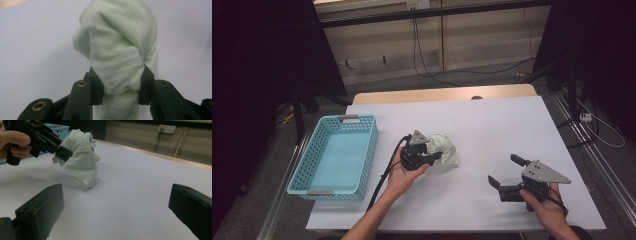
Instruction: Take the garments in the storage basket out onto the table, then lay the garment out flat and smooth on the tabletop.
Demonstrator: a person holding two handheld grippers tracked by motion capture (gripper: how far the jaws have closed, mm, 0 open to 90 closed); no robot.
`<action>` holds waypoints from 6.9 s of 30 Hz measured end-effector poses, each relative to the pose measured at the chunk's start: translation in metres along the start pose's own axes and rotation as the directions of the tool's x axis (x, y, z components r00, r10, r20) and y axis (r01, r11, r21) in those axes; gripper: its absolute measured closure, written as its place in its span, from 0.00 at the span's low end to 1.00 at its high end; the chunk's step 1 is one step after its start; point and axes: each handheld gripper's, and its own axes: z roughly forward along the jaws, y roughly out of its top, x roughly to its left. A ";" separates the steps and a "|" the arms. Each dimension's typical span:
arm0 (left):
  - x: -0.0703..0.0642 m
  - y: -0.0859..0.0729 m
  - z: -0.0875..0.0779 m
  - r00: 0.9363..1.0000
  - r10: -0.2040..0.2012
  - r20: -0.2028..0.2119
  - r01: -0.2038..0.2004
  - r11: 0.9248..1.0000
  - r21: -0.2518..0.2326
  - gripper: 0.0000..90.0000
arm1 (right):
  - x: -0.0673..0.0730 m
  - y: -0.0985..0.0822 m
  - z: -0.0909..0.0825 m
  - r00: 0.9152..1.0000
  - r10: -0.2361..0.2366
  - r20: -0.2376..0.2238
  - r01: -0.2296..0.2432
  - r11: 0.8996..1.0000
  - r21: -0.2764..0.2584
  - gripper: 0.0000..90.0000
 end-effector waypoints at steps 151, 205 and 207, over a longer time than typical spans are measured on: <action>-0.013 -0.042 -0.026 0.990 0.114 -0.076 -0.114 0.993 0.004 0.19 | 0.041 0.053 0.126 0.963 -0.116 -0.242 0.147 0.982 0.116 0.88; -0.011 -0.037 -0.084 0.999 0.005 0.053 0.002 0.992 -0.124 0.79 | 0.032 0.054 0.105 0.959 -0.085 -0.270 0.142 0.969 0.200 0.91; -0.009 -0.039 -0.079 0.999 0.010 0.032 -0.006 0.993 -0.116 0.74 | 0.029 0.049 0.108 0.962 -0.074 -0.264 0.135 0.966 0.222 0.91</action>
